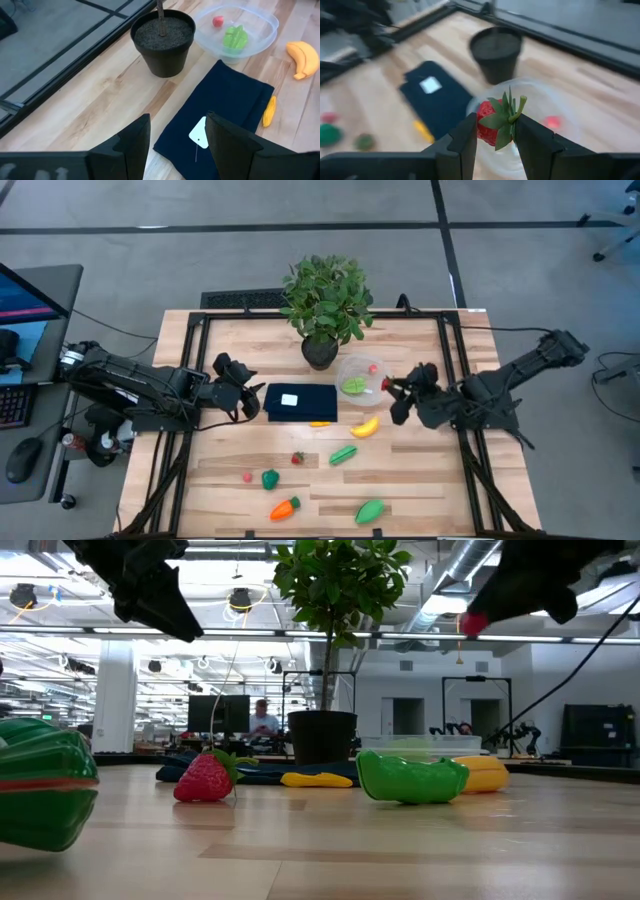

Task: Pick and placing Produce into tupperware
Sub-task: Put the red strawberry into the transparent container

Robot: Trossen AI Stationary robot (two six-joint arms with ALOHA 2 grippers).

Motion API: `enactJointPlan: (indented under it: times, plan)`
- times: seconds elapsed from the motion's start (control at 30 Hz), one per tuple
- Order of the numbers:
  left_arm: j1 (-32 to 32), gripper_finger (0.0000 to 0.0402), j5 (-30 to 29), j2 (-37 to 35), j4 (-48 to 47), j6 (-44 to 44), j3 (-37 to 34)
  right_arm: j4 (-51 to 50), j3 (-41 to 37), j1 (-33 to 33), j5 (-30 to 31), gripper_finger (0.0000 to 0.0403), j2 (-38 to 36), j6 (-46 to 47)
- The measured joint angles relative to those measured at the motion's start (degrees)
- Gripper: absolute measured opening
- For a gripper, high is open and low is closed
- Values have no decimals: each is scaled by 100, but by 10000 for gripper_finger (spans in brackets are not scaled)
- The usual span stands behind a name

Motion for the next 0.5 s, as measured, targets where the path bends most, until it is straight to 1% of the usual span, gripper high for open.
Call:
enactJointPlan:
  times: [0.23, 0.37, 0.5]
  plan:
    - [-1, 180, -95, 0, 184, 15, -1, -555, 0, -799, 38, 120, 0, -31]
    - [0, 180, -224, 0, 260, 42, 0, -499, -17, -1182, 14, 120, 6, -330]
    - [0, 180, -297, 0, 291, 42, 0, -392, -28, -1486, -6, 120, 222, -455]
